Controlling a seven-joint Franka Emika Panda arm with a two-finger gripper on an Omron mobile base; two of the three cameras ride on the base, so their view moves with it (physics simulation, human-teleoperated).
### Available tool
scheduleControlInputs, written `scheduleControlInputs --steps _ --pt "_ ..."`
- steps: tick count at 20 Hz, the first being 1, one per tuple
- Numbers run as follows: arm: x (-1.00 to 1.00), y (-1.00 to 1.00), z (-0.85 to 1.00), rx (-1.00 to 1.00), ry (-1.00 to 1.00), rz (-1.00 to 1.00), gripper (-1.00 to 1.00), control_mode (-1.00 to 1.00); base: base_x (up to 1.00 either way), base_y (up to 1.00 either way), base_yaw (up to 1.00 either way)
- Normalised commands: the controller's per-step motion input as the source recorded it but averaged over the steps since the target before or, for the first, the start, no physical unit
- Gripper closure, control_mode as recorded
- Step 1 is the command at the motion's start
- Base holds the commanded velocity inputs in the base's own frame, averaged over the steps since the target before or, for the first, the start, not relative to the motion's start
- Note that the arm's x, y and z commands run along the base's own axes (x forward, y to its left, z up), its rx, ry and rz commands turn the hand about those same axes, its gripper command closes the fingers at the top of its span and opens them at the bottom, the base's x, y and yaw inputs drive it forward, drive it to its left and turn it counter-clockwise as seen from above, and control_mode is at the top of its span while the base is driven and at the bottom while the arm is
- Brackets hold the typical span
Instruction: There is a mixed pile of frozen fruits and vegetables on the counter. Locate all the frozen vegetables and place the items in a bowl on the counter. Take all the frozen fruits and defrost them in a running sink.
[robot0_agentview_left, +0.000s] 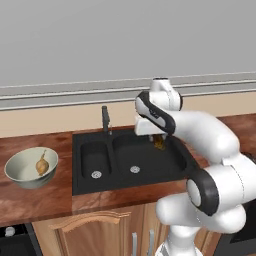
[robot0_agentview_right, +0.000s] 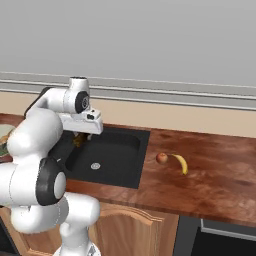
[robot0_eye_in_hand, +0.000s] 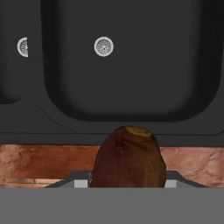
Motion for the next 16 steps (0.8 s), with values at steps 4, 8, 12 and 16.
scheduleControlInputs --steps 4,8,12,16 --pt "-0.20 0.90 -0.06 0.05 -0.11 0.01 1.00 -1.00 0.00 0.00 0.00" --pt "-0.07 0.86 -0.11 0.04 -0.13 0.01 1.00 -1.00 0.00 0.00 0.00" --pt "-0.02 0.84 -0.04 0.01 -0.15 0.03 1.00 -1.00 0.00 0.00 0.00" --pt "0.23 0.80 0.16 0.00 -0.05 0.00 1.00 -1.00 0.00 0.00 0.00"
